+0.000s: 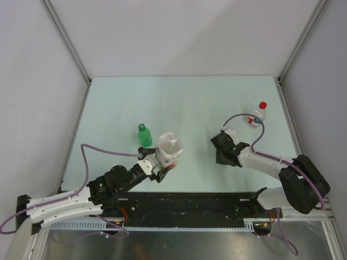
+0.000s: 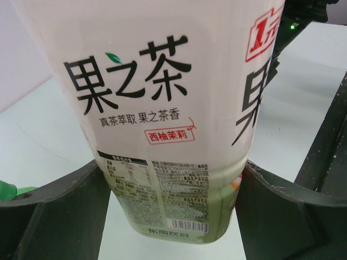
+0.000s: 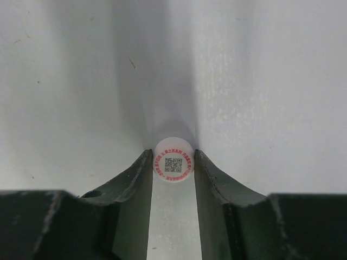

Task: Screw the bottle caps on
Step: Pick up the bottle cap from the center of the board, then screw the bottle cap onto the plastic bottle.

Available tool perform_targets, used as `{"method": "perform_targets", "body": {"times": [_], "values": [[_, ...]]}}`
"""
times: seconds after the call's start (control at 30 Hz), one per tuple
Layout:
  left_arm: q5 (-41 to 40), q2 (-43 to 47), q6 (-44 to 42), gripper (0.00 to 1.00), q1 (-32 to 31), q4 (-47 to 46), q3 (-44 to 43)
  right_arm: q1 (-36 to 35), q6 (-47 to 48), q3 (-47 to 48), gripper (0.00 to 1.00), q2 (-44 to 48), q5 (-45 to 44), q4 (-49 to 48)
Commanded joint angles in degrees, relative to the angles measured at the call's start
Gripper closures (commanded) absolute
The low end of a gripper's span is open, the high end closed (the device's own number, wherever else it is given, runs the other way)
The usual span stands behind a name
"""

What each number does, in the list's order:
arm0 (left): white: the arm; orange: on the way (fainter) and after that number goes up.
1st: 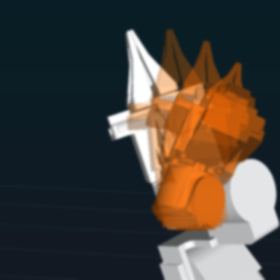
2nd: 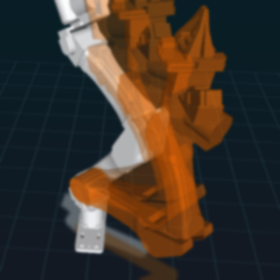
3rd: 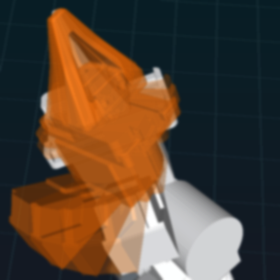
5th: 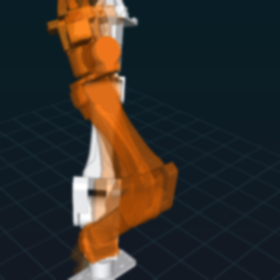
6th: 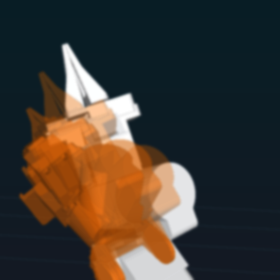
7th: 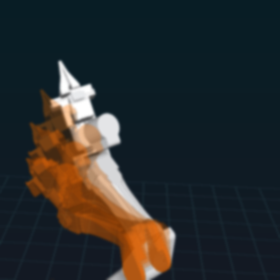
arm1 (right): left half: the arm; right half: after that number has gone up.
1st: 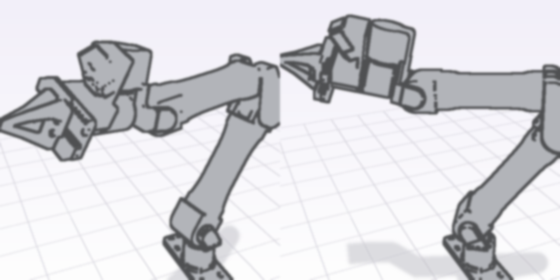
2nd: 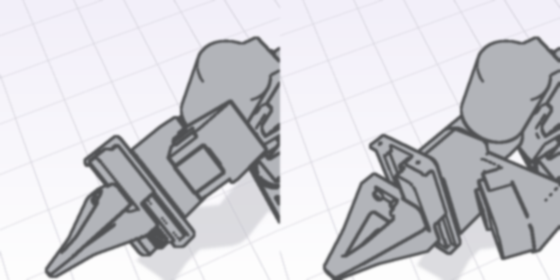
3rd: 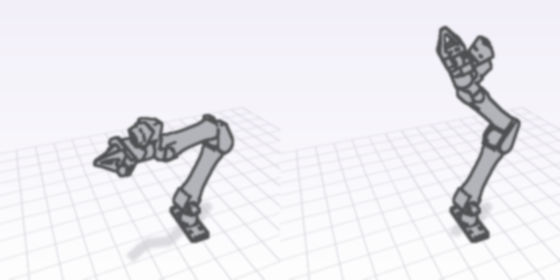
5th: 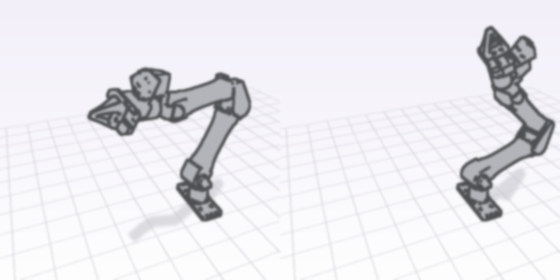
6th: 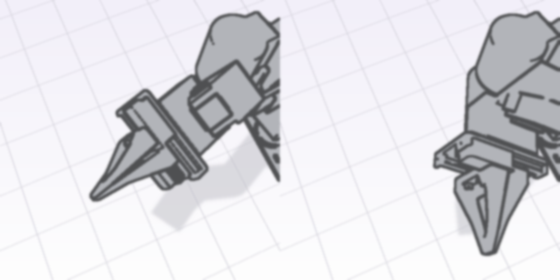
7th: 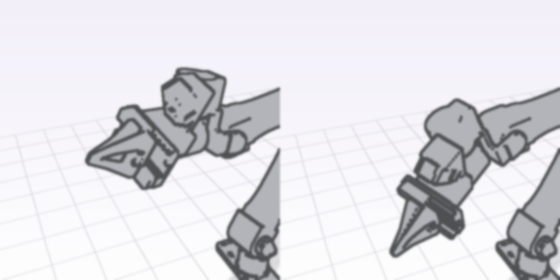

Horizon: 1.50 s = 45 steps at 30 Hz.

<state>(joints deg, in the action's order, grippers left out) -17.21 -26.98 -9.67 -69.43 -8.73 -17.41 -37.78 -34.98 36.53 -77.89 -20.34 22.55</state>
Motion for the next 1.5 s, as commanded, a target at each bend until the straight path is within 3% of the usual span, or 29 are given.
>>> {"method": "perform_targets", "body": {"times": [0.0,0.13,0.37,0.5,0.6,0.83,1.2,1.47], "values": [[2.49,-1.05,-3.5,1.0,-0.27,-1.91,-1.39,-0.97,0.83,1.14,0.83,3.63,0.23,4.06],[7.73,-5.38,-8.33,1.0,-0.21,-1.86,-1.86,-1.63,10.15,3.4,0.92,12.77,7.74,5.65],[12.04,-18.4,-12.53,1.0,0.18,2.28,-8.58,-1.68,21.96,4.1,0.96,38.86,28.2,1.18],[15.83,-21.05,-13.66,1.0,0.75,3.71,-10.2,-1.61,24.38,5.61,0.97,46.27,37.55,-1.04],[16.6,-22.82,-12.78,1.0,0.84,4.93,-11.61,-1.66,25.58,7.44,0.97,46.99,44.01,-0.65],[14.68,-23.65,-11.06,1.0,0.91,5.92,-11.57,-1.67,28.49,9.25,0.98,46.73,49.56,-1.49],[11.56,-23.67,-11.54,1.0,1.05,6.62,-10.7,-1.1,30.99,13.42,0.97,47.41,46.71,5.3],[9.36,-26.63,-10.08,1.0,1.05,8.08,-14.06,-1.06,31.81,13.9,0.97,44.71,51.8,4.4]]}}
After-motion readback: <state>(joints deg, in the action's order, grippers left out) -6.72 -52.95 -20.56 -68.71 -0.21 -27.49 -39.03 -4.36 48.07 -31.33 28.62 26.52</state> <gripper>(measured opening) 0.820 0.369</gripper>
